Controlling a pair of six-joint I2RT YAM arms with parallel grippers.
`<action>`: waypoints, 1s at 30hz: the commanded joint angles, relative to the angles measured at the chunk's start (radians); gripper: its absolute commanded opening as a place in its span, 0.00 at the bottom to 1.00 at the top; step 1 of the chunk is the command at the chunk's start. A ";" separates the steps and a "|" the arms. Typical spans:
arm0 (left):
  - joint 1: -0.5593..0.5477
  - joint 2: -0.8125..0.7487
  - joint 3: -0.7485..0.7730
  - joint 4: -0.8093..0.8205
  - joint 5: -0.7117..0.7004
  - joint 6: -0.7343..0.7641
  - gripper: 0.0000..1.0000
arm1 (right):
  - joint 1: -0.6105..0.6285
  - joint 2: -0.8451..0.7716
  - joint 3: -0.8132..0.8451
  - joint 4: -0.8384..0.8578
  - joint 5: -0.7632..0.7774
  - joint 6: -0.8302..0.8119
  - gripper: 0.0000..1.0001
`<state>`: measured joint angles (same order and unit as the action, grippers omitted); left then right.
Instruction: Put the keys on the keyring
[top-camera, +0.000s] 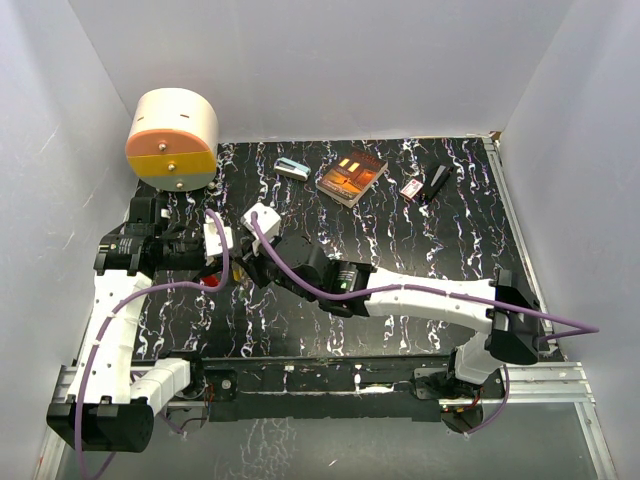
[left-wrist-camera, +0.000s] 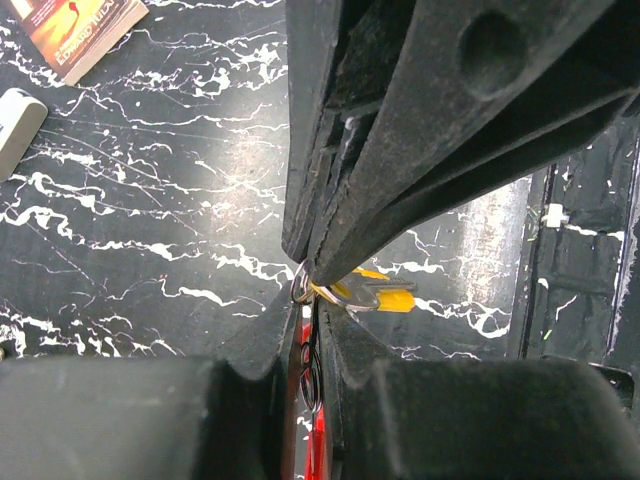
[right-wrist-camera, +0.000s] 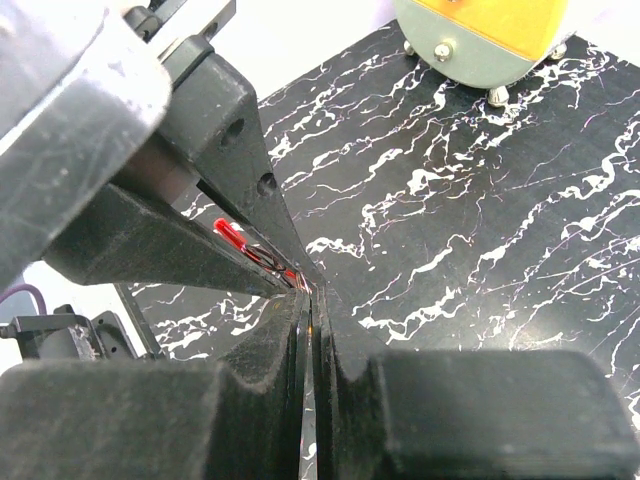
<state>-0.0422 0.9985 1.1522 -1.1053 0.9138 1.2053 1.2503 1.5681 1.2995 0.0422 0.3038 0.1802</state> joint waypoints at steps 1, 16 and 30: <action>-0.006 -0.017 0.049 -0.055 0.086 0.025 0.00 | -0.003 0.028 0.071 0.007 0.023 -0.031 0.08; -0.006 -0.052 0.036 -0.132 0.129 0.219 0.00 | -0.005 0.063 0.075 0.002 -0.056 0.015 0.08; -0.005 -0.072 0.041 -0.200 0.179 0.370 0.00 | -0.005 0.061 0.049 0.015 -0.119 0.073 0.08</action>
<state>-0.0277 0.9756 1.1526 -1.2289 0.8597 1.5208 1.2503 1.6054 1.3354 -0.0055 0.2115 0.2234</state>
